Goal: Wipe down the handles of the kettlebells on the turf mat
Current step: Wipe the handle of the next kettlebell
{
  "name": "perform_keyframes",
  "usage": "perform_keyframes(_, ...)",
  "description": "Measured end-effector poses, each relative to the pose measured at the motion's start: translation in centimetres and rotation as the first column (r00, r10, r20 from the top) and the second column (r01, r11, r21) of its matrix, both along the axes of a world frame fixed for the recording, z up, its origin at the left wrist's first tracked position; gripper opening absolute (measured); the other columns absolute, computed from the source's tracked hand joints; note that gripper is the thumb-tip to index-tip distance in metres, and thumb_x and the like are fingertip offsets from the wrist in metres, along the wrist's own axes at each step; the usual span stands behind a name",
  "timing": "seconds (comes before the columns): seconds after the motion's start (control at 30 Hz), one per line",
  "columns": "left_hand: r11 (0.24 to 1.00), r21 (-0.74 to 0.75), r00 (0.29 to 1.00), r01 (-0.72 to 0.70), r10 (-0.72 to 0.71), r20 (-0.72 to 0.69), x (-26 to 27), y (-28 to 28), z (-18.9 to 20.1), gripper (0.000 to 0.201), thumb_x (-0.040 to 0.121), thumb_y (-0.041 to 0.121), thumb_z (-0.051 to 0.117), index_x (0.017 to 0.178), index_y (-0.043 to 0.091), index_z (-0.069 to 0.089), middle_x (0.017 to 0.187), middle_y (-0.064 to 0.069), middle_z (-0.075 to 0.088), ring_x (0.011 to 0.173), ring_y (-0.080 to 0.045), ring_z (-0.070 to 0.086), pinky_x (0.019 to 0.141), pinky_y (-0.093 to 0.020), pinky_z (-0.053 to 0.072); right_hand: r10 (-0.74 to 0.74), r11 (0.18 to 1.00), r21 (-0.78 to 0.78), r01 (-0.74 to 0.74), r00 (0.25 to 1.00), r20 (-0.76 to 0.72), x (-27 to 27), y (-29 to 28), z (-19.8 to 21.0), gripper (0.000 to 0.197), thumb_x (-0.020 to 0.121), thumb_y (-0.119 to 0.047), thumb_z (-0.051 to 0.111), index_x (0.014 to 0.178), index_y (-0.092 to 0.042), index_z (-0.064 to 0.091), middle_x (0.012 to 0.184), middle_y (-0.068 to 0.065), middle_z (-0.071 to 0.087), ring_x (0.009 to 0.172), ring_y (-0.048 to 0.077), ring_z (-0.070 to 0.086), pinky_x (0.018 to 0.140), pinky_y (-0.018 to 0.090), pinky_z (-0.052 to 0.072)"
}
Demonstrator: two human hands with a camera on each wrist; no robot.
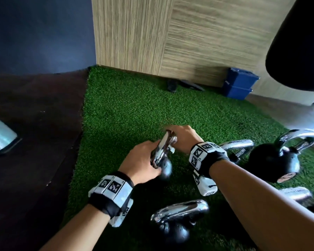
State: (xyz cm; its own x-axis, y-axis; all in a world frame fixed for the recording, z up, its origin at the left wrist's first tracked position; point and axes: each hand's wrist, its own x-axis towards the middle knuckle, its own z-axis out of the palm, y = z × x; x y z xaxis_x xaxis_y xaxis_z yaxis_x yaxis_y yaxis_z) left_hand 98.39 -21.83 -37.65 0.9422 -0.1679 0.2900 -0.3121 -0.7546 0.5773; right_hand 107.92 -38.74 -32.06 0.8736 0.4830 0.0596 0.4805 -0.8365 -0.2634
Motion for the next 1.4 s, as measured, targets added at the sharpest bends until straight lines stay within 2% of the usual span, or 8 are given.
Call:
perform_keyframes(0.13,0.996,0.082,0.993,-0.033,0.042,-0.115,1.5,1.8,1.3,0.046,0.069,0.020,0.085,0.109,0.034,0.066,0.090,0.014,0.058,0.085,-0.011,0.064,0.071,-0.024,0.050,-0.078,0.992,-0.095,0.077,0.997,-0.004,-0.7,-1.1,1.2,0.032,0.089,-0.004,0.064,0.117,-0.019,0.068,0.103,0.001,0.072,0.089,0.016,0.071,0.075,0.026,0.060)
perform_keyframes(0.37,0.986,0.159,0.990,-0.046,0.067,-0.128,3.8,3.3,2.1,0.050,0.069,0.009,0.083,0.112,0.031,0.073,0.078,0.020,0.065,0.067,0.008,0.057,0.056,-0.006,0.036,-0.172,0.981,-0.109,0.159,0.977,-0.128,-1.8,-2.0,1.7,0.019,0.082,-0.003,0.064,0.100,-0.005,0.071,0.071,0.001,0.063,0.054,0.010,0.059,0.039,0.015,0.041)
perform_keyframes(0.63,0.980,0.191,0.979,-0.052,0.088,-0.185,3.6,2.8,2.4,0.062,0.073,0.009,0.081,0.128,0.034,0.065,0.092,0.014,0.073,0.073,-0.002,0.065,0.066,-0.014,0.050,-0.138,0.988,-0.101,0.118,0.965,-0.222,-1.4,-2.2,1.9,0.027,0.085,-0.003,0.065,0.111,-0.007,0.069,0.091,0.009,0.070,0.060,0.013,0.061,0.052,0.024,0.054)
perform_keyframes(0.73,0.968,0.244,0.947,-0.059,0.132,-0.294,3.6,2.6,3.8,0.080,0.064,0.029,0.093,0.134,0.037,0.057,0.109,0.012,0.071,0.084,-0.010,0.063,0.077,-0.023,0.049,-0.066,0.989,-0.150,0.020,0.948,-0.312,-0.7,-3.8,3.6,0.058,0.084,-0.007,0.068,0.140,-0.015,0.054,0.120,0.012,0.069,0.058,0.011,0.063,0.059,0.028,0.061)
perform_keyframes(0.83,0.930,0.364,0.921,-0.043,0.178,-0.346,4.0,1.3,6.3,0.099,0.063,0.028,0.093,0.146,0.037,0.040,0.125,0.009,0.065,0.101,-0.015,0.063,0.086,-0.032,0.054,-0.039,0.992,-0.126,0.005,0.962,-0.269,0.4,-6.8,5.8,0.066,0.086,-0.014,0.072,0.146,-0.021,0.046,0.144,0.013,0.054,0.084,0.021,0.071,0.081,0.037,0.059)
perform_keyframes(0.97,0.842,0.529,0.931,-0.107,0.272,-0.245,4.4,-1.4,10.5,0.089,0.073,0.020,0.082,0.148,0.037,0.037,0.090,0.016,0.057,0.071,-0.006,0.058,0.059,-0.027,0.045,0.012,0.983,-0.184,-0.019,0.999,-0.038,1.9,-11.8,9.1,0.030,0.088,-0.025,0.071,0.116,-0.017,0.068,0.122,0.002,0.067,0.113,0.022,0.062,0.094,0.031,0.044)
perform_keyframes(1.13,0.819,0.569,0.906,-0.067,0.289,-0.309,5.8,-6.0,15.0,0.073,0.075,0.041,0.082,0.140,0.037,0.048,0.134,0.006,0.061,0.115,-0.018,0.061,0.098,-0.036,0.052,0.108,0.972,-0.215,-0.096,0.993,0.045,3.9,-17.7,11.6,0.022,0.091,-0.029,0.068,0.110,-0.016,0.069,0.113,0.002,0.071,0.105,0.020,0.064,0.087,0.027,0.043)
perform_keyframes(1.4,0.571,0.819,0.835,0.054,0.424,-0.351,7.2,-16.0,16.8,0.053,0.081,0.043,0.077,0.128,0.020,0.067,0.122,0.001,0.071,0.112,-0.020,0.066,0.091,-0.031,0.052,0.300,0.927,-0.247,-0.283,0.953,0.033,7.9,-26.6,11.8,0.016,0.087,-0.016,0.070,0.103,-0.019,0.074,0.108,-0.001,0.074,0.095,0.013,0.064,0.086,0.023,0.043)
